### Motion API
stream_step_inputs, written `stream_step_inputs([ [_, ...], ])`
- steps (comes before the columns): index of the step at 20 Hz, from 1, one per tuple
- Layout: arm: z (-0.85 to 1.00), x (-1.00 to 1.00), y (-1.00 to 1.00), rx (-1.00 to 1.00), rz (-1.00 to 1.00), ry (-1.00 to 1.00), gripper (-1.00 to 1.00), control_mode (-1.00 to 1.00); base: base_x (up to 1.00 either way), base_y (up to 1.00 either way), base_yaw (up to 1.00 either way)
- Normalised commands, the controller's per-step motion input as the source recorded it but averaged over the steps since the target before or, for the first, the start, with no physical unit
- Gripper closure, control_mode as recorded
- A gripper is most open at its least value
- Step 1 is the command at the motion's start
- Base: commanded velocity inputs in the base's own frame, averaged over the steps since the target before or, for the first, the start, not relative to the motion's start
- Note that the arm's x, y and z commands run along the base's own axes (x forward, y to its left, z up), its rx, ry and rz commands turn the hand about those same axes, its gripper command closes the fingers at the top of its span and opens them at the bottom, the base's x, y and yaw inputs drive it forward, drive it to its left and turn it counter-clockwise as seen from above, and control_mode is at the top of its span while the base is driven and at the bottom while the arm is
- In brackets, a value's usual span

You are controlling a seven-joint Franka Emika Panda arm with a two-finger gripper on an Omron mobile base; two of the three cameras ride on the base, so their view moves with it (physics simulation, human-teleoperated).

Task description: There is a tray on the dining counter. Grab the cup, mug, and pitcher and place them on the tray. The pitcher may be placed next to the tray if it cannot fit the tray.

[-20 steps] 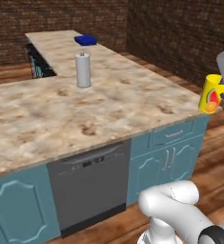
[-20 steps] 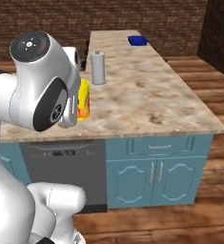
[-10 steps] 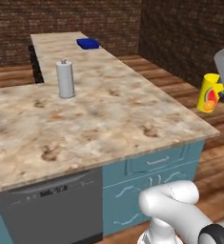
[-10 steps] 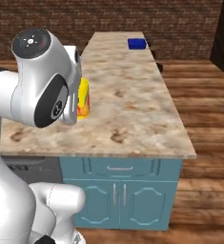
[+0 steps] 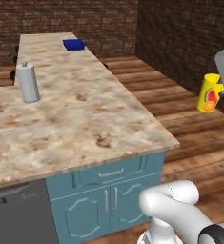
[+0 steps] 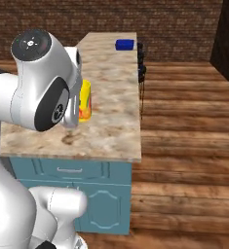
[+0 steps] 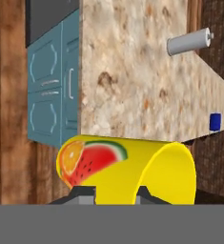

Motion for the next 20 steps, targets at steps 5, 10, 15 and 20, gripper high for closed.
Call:
stream_step_inputs([
  [5,0.00,0.00,0.00,0.00,0.00,0.00,1.00,1.00,0.00,-1.00,0.15],
  [10,0.00,0.00,0.00,0.00,0.00,0.00,1.00,1.00,0.00,-1.00,0.14],
  [15,0.00,0.00,0.00,0.00,0.00,0.00,1.00,1.00,0.00,-1.00,0.15],
  [20,0.00,0.00,0.00,0.00,0.00,0.00,1.00,1.00,0.14,-1.00,0.17],
])
